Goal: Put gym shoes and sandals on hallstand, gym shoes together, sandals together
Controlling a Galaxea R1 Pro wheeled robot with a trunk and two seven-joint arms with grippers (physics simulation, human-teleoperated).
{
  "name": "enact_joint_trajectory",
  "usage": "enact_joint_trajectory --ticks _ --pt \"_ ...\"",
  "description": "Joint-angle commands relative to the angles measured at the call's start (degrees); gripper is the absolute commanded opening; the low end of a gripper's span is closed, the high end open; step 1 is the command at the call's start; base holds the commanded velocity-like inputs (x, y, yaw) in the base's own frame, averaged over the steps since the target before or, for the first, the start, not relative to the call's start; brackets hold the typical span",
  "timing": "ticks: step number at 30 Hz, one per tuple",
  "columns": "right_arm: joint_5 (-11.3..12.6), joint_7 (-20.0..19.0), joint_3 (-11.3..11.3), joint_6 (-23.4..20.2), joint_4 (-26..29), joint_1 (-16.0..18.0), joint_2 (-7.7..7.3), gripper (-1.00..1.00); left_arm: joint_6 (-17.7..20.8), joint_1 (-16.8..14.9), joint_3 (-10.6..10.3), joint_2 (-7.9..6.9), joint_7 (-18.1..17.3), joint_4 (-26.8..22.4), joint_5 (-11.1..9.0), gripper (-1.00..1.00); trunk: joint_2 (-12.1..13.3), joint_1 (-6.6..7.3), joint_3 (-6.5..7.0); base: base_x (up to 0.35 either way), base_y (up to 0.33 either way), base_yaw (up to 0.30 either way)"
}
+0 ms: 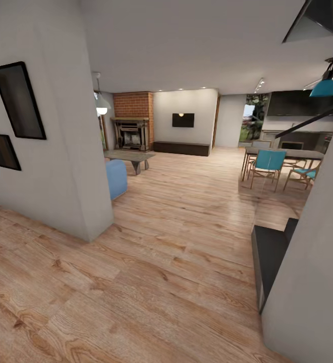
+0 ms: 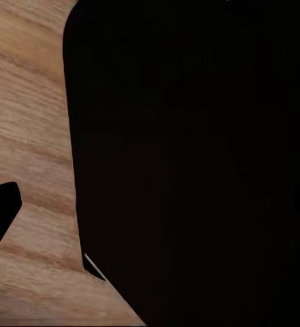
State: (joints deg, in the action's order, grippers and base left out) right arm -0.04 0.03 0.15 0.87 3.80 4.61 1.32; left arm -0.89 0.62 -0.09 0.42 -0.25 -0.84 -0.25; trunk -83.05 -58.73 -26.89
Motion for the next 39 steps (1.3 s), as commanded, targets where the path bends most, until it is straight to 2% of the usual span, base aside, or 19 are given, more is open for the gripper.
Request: enact_joint_trajectory --ticks 1,5,8,13,20,25,30,31,35,39 --pt "0.0 0.0 0.0 -0.2 0.0 0.1 0.34 1.00 0.3 0.0 0.0 -0.07 0.0 0.2 0.0 1.00 0.0 0.00 -0.04 0.000 0.000 0.000" --pt "-0.1 0.1 -0.1 -1.5 0.2 0.2 0.07 1.00 1.5 -0.2 -0.2 -0.65 0.0 0.2 0.0 1.00 0.0 0.00 -0.04 0.000 0.000 0.000" --pt "-0.2 0.2 -0.1 -1.2 1.0 0.3 -0.75 1.00 2.5 -0.4 0.1 -1.53 0.4 -0.7 -0.5 1.00 0.0 0.00 -0.04 0.000 0.000 0.000" --pt "-0.1 0.3 0.0 0.4 2.7 0.3 -2.36 1.00 2.5 -1.1 1.6 -3.14 0.7 -2.4 -2.1 1.00 0.0 0.00 -0.04 0.000 0.000 0.000" --pt "0.1 0.1 0.1 2.7 4.9 0.3 -4.62 1.00 0.3 -3.3 3.9 -5.39 0.7 -4.6 -4.3 1.00 0.0 0.00 -0.04 0.000 0.000 0.000" --pt "0.0 -0.3 -0.2 4.3 6.5 0.3 -6.23 1.00 -1.3 -4.9 5.6 -5.49 0.7 -6.3 -5.7 1.00 0.0 0.00 -0.04 0.000 0.000 0.000" --pt "-0.3 -0.3 -0.3 5.9 8.2 0.3 -7.36 1.00 -2.9 -5.9 6.2 -5.57 0.8 -7.9 -5.6 1.00 0.0 0.00 -0.04 0.000 0.000 0.000" --pt "-0.3 -0.3 -0.2 12.2 27.1 0.3 -7.39 1.00 -7.3 -5.8 6.2 -5.65 0.8 -23.8 -5.6 1.00 0.0 0.00 -0.04 0.000 0.000 0.000" --pt "-0.3 -0.2 -0.1 12.2 27.2 0.3 -7.53 1.00 -10.5 -5.6 6.0 -5.69 0.9 -23.5 -5.4 1.00 0.0 0.00 -0.08 0.000 0.000 0.039" --pt "-0.4 -0.1 -0.2 12.1 27.1 0.3 -7.55 1.00 -11.3 -5.5 6.1 -5.73 0.9 -23.1 -5.5 1.00 0.0 0.00 -0.21 0.000 0.000 0.174"
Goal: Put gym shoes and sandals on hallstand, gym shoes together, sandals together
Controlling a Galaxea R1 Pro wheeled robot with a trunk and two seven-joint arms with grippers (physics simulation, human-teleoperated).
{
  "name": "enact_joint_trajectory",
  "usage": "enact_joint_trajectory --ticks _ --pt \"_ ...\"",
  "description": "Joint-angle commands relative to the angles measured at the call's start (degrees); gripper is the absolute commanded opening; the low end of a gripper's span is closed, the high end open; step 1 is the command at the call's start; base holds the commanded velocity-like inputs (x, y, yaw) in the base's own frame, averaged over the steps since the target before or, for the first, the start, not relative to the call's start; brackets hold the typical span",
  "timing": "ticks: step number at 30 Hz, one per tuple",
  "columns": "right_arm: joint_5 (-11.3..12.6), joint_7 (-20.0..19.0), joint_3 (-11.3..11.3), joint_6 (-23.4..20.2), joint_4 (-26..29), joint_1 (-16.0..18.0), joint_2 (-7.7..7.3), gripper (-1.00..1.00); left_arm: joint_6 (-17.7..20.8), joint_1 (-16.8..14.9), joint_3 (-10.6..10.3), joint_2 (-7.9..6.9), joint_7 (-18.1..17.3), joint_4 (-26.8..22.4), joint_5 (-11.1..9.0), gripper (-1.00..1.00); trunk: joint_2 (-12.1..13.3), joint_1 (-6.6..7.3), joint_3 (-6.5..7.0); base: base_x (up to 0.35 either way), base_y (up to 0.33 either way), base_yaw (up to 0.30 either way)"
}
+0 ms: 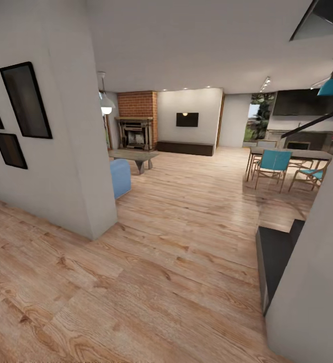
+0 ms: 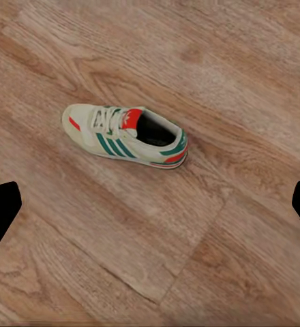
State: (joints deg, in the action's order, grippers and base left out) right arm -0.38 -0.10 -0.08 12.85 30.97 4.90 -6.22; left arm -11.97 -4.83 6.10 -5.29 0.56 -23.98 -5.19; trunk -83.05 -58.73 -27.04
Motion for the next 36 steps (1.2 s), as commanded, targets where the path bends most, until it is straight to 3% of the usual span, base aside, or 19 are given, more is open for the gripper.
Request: enact_joint_trajectory --ticks 1,25,36 --pt "0.0 0.0 0.0 0.2 -0.1 0.0 -0.02 1.00 -0.3 0.0 -0.1 -0.01 0.1 0.2 -0.6 1.00 0.0 0.00 -0.10 0.000 0.000 0.202" --pt "-0.1 0.2 0.0 0.2 -2.1 0.0 -0.02 1.00 -0.9 0.0 -0.1 -0.04 0.1 1.1 -0.7 1.00 0.0 0.00 -1.29 -0.227 -0.121 0.233" --pt "-0.1 0.2 -0.1 0.2 -2.1 0.0 -0.02 1.00 -0.9 0.0 0.0 -0.07 0.1 1.1 -0.8 1.00 0.0 0.00 -1.94 -0.052 -0.177 0.226"
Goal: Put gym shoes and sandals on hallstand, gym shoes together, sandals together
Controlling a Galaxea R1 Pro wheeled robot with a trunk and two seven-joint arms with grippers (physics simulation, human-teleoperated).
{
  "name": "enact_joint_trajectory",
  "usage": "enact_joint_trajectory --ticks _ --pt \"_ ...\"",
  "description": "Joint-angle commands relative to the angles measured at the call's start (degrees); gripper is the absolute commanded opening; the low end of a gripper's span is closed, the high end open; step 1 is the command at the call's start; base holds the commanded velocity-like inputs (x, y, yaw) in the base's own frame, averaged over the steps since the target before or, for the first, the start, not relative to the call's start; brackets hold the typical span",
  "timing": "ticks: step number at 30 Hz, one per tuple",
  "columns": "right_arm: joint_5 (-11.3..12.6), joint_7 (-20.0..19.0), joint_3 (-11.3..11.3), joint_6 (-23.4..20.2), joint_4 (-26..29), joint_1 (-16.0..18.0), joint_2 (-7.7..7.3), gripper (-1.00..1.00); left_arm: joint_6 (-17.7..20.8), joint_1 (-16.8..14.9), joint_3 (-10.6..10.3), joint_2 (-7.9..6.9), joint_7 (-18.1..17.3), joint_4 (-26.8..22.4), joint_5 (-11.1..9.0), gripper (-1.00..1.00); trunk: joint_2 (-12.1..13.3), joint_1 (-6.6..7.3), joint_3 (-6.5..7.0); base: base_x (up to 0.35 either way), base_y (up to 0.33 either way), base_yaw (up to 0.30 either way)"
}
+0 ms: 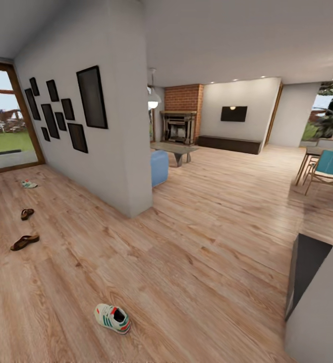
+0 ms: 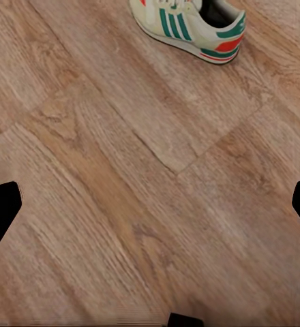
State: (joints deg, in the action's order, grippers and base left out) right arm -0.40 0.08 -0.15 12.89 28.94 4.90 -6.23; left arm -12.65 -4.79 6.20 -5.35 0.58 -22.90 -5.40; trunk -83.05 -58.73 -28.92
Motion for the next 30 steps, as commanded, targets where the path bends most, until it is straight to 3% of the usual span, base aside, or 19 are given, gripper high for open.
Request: enact_joint_trajectory --ticks 1,30 --pt "0.0 0.0 0.0 0.2 0.0 0.0 -0.01 1.00 -0.2 0.0 -0.1 -0.01 0.0 0.1 -0.5 1.00 0.0 0.01 -0.13 -0.003 -0.032 0.208" --pt "0.0 0.2 0.0 0.3 0.0 0.0 -0.01 1.00 -0.1 -0.1 0.0 0.11 0.0 0.1 -0.7 1.00 0.0 0.01 -2.12 0.000 -0.002 0.205"
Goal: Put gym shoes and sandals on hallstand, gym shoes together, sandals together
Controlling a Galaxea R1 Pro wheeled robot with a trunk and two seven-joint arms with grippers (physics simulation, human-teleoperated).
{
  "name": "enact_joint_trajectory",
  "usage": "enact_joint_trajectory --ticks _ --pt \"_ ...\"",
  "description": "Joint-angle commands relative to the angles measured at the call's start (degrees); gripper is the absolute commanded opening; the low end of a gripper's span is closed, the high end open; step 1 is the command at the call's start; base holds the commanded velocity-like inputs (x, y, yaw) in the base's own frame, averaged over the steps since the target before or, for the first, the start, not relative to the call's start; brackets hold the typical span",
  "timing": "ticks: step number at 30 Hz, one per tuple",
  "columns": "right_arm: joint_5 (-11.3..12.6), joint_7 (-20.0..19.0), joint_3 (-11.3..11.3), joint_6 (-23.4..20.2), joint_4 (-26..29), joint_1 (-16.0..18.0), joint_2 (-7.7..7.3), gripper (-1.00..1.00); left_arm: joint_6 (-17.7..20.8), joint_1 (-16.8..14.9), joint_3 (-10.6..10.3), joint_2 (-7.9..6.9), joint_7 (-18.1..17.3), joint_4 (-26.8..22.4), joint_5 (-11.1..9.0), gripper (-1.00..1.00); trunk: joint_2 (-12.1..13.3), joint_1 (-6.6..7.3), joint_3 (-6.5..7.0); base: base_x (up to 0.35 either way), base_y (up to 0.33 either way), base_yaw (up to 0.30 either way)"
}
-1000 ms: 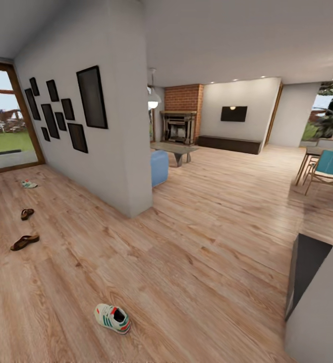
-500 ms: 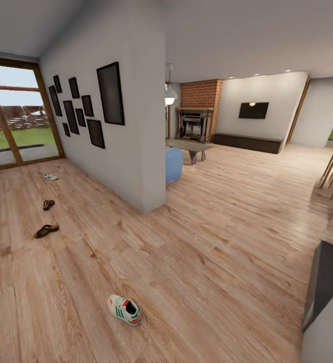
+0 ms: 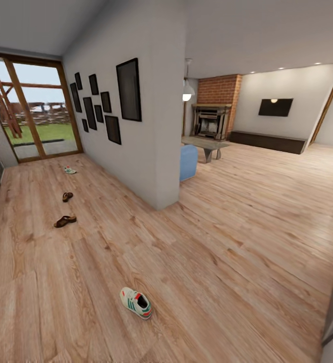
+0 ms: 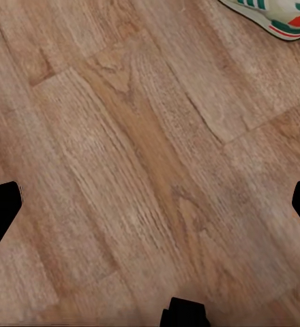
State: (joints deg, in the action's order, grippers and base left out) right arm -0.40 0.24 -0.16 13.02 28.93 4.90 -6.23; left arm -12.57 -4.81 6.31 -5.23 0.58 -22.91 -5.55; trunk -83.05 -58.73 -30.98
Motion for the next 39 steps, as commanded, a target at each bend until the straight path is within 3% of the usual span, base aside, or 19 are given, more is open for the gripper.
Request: enact_joint_trajectory --ticks 1,27,39 --pt "0.0 0.0 0.0 0.2 0.0 0.0 -0.01 1.00 -0.1 -0.1 -0.1 0.00 0.0 0.1 -0.6 1.00 0.0 0.01 -0.12 0.000 0.000 0.205" --pt "0.0 0.0 0.0 0.2 0.1 0.0 -0.01 1.00 -0.3 -0.1 -0.3 -0.09 0.0 0.0 -0.4 1.00 0.0 0.01 -1.91 0.000 0.000 0.205" --pt "0.0 0.0 0.0 0.2 0.1 0.0 -0.01 1.00 -0.2 0.0 -0.2 -0.45 0.0 0.0 -0.4 1.00 0.0 0.01 -2.74 0.152 -0.115 0.205"
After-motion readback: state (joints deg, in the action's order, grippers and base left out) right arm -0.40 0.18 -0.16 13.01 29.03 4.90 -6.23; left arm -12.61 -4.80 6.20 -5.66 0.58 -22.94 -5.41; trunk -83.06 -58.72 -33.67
